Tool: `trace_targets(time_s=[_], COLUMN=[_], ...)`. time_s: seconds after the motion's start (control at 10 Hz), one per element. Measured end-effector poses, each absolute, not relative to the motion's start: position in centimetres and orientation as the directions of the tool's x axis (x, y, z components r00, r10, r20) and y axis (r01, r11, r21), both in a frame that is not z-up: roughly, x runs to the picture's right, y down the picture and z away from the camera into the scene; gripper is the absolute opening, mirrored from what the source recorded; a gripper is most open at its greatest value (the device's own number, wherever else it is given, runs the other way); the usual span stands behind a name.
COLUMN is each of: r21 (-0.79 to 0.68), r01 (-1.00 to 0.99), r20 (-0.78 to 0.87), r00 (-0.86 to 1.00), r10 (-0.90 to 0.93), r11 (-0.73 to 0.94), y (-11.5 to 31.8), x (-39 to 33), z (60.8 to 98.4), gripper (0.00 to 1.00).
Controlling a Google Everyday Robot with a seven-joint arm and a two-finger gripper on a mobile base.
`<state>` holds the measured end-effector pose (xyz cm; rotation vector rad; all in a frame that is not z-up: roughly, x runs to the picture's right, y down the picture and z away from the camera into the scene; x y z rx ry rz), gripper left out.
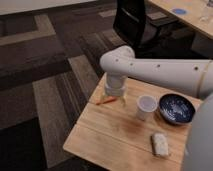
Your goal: Push the ceramic bowl across the table
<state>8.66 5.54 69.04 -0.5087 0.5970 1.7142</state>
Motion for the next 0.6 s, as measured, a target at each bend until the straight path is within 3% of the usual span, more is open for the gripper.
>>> trace_targets(time_s=[0.6], r21=[0.144], r01=[-0.962], r20=[-0.637], r00=[-0.268], r10=[0.722], r11=[-0.231], y=[6.8], x=[10.0], z=[69.6], gripper=[0.65])
